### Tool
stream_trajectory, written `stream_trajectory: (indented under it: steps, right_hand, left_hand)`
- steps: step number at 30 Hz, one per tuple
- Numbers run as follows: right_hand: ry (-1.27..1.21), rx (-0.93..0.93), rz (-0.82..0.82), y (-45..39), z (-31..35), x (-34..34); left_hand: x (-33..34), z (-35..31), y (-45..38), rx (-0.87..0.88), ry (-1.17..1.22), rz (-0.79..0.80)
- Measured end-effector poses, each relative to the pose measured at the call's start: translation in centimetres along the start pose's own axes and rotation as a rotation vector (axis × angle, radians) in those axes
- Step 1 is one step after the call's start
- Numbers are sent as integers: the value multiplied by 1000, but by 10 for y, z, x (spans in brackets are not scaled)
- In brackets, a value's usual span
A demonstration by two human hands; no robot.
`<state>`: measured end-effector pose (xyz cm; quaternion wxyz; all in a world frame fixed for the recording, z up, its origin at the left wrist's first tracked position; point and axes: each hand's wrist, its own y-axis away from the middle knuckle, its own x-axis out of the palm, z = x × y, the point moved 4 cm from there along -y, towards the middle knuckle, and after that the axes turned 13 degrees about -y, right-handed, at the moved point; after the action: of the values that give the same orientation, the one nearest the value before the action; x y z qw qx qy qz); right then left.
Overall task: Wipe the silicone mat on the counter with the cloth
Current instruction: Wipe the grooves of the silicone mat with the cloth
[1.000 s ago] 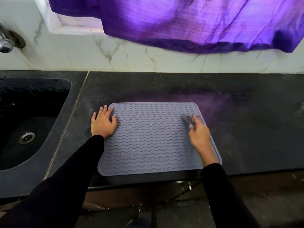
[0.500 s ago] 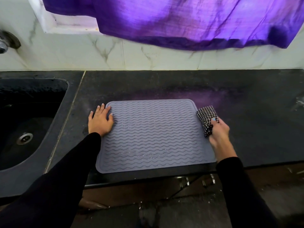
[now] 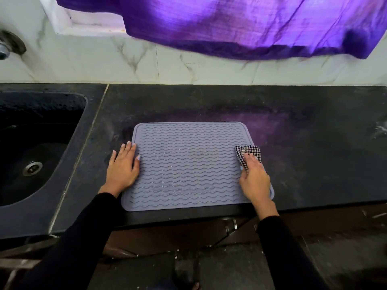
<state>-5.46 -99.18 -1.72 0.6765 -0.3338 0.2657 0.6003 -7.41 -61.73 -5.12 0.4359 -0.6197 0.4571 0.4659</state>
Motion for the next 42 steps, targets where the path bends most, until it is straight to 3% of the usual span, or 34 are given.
stream_trajectory:
  steps: [3,7,8,11,16,19,25,27,30,32,34,36,40,42]
  right_hand:
    - [-204,130,-61,-5,-5,-20]
    - [-811,497,-315,-17,-15,-32]
    - [-841,543,-387,-17,-13,-34]
    - [-525,433,-411,-1,14,-40]
    - [9,94,-64,51,38,14]
    - [33,55,-41,50,26,17]
    - [-275,130,-135,42,16,-8]
    - [-463,295,-192,30,3,-12]
    - [-982,595,-274,15,-6,-15]
    - [-1120,670,-393,16,-1,-15]
    - [-954,619,-493,30,19,-18]
    - [-792,463,-463,52,54,-11]
    - [-306,-41,-26,86,94,46]
    - [-48,-198,78,92,93,66]
  left_hand:
    - [-2,-3,9,-10,-16,-63]
    - [-7,-4,10,-18,6,-75]
    - [-8,-4,11,-15,12,-80]
    - [-9,-3,11,-13,29,-90]
    - [-9,-2,12,-11,56,-97]
    - [-8,-2,12,-8,66,-97]
    - [-10,-3,13,-18,79,-105]
    - [-11,-4,13,-17,80,-107]
    - [-12,-3,12,-20,84,-103]
    - [-11,-3,12,-26,85,-99]
    - [-12,-4,13,-23,88,-100]
    - [-14,-5,15,-15,88,-94]
    - [-14,-6,17,4,50,-71]
    - [-12,-7,17,-2,16,-60]
